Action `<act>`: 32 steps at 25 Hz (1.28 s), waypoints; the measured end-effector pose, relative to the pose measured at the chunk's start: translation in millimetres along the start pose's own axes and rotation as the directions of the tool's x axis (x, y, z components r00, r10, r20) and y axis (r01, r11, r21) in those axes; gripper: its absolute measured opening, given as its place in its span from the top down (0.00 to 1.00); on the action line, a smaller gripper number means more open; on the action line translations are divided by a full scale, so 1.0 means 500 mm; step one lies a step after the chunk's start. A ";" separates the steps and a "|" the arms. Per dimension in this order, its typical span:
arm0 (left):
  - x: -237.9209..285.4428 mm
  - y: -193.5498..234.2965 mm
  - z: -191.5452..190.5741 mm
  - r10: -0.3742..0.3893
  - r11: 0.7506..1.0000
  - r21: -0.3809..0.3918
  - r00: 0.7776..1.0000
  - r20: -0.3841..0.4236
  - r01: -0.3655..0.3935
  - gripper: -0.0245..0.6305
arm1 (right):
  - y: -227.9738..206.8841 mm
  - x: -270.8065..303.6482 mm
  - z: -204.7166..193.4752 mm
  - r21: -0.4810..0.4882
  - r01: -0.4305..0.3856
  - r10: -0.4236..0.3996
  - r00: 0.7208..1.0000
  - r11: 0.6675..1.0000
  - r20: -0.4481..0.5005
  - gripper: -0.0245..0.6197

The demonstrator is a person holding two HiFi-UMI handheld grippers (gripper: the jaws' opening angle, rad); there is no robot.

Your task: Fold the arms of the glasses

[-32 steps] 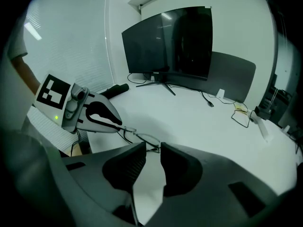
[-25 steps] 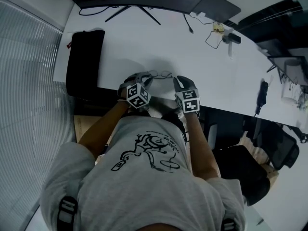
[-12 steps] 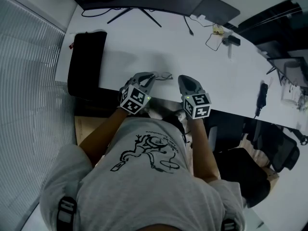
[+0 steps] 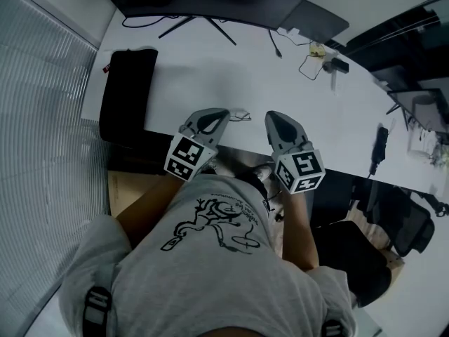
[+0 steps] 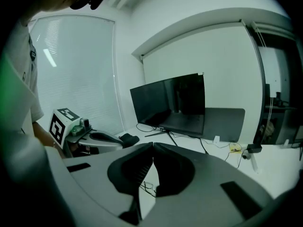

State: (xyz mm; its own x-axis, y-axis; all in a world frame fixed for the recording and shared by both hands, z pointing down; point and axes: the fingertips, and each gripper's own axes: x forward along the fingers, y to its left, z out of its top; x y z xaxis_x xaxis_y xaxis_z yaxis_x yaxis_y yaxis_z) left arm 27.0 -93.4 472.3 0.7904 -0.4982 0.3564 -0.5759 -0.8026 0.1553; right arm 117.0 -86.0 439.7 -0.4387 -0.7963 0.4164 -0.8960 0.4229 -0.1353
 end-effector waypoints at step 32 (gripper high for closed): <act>-0.107 0.002 0.235 -0.021 0.999 -0.021 0.985 0.171 0.025 0.93 | 0.094 -0.081 0.245 -0.130 -0.027 0.046 0.988 0.991 0.145 0.95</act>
State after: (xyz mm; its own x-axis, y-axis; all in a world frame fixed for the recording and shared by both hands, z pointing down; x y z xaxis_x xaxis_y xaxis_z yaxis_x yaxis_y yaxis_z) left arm 8.7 -106.4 345.0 0.8264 -0.5301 0.1899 -0.5603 -0.8078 0.1831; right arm 84.3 -87.0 306.6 -0.4851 -0.8300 0.2754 -0.8671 0.4973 -0.0286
